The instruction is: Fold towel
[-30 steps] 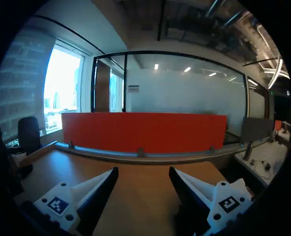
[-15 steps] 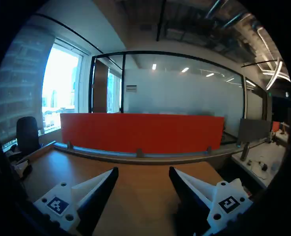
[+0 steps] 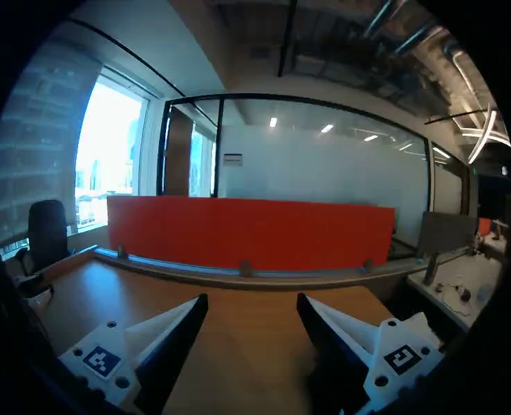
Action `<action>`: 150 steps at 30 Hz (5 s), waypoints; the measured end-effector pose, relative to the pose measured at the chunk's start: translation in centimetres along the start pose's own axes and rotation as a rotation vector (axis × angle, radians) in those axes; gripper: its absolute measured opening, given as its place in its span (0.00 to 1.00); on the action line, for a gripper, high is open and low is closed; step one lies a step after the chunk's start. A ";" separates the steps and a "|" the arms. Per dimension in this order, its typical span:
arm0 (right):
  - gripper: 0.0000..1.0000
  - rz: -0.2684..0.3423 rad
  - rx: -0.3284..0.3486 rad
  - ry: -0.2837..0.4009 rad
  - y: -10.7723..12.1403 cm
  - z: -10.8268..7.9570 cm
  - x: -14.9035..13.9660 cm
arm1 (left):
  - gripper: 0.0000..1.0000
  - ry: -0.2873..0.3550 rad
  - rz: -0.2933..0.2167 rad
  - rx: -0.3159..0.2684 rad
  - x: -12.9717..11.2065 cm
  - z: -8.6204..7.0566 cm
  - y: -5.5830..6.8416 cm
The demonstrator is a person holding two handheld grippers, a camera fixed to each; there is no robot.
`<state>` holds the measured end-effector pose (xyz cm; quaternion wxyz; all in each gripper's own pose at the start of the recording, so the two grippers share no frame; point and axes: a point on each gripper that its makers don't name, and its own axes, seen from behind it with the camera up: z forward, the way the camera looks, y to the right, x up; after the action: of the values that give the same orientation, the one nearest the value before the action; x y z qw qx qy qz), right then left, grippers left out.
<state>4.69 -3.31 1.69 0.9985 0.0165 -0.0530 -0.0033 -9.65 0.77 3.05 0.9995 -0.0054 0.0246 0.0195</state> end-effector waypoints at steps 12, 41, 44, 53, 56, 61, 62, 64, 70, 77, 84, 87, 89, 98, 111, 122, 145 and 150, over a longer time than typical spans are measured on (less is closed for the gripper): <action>0.99 -0.007 -0.013 0.013 0.1 0.0 -2.3 | 0.94 0.030 -0.024 0.009 -4.0 -0.3 -0.4; 0.99 -0.023 -0.004 0.002 -0.3 1.6 -4.7 | 0.93 -0.003 -0.031 0.042 -8.3 0.2 -1.4; 0.99 -0.026 0.000 0.005 -0.3 1.6 -4.8 | 0.94 -0.009 -0.029 0.042 -8.4 0.3 -1.4; 0.99 -0.019 0.011 0.007 -0.1 1.1 -4.6 | 0.94 -0.010 -0.028 0.033 -8.4 0.5 -1.3; 0.99 -0.019 0.012 0.012 0.0 0.9 -4.2 | 0.94 -0.010 -0.028 0.031 -8.4 0.6 -1.3; 0.99 -0.019 0.012 0.016 0.2 0.8 -4.0 | 0.94 -0.010 -0.028 0.032 -8.4 0.6 -1.3; 0.99 -0.019 0.012 0.016 0.2 0.8 -4.0 | 0.94 -0.011 -0.028 0.032 -8.4 0.6 -1.3; 0.99 -0.019 0.015 0.017 0.3 0.9 -4.1 | 0.93 -0.011 -0.027 0.032 -8.4 0.6 -1.2; 0.99 -0.017 0.009 0.040 1.0 1.3 -3.9 | 0.94 -0.010 -0.027 0.032 -8.5 0.6 -1.2; 0.99 0.032 -0.004 0.072 2.3 1.5 -4.0 | 0.94 -0.010 -0.027 0.032 -8.5 0.6 -1.2; 0.99 0.069 -0.017 0.112 3.7 1.5 -4.6 | 0.94 -0.010 -0.027 0.032 -8.6 0.7 -1.2; 0.99 0.069 -0.017 0.125 3.9 1.5 -5.2 | 0.94 -0.010 -0.027 0.032 -8.7 0.7 -1.2; 0.99 0.064 -0.015 0.132 4.0 1.5 -5.7 | 0.94 -0.010 -0.027 0.032 -8.7 0.7 -1.1; 0.99 0.060 -0.014 0.147 4.2 1.6 -9.0 | 0.94 -0.009 -0.028 0.032 -8.8 0.7 -1.0; 0.99 0.112 -0.033 0.131 5.7 3.0 -14.2 | 0.94 -0.009 -0.028 0.032 -8.8 0.7 -0.9; 0.99 0.159 -0.040 0.095 5.7 3.5 -17.9 | 0.94 -0.009 -0.028 0.032 -8.9 0.7 -0.9; 0.99 0.081 -0.057 0.116 4.7 3.3 -19.3 | 0.94 -0.009 -0.028 0.032 -8.9 0.7 -0.9; 0.99 0.074 -0.052 0.118 4.4 3.0 -19.1 | 0.94 -0.009 -0.028 0.032 -9.0 0.6 -0.9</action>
<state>-14.63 1.14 2.81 0.9994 -0.0113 0.0054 0.0331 -18.52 -0.43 4.15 0.9997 0.0105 0.0204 0.0053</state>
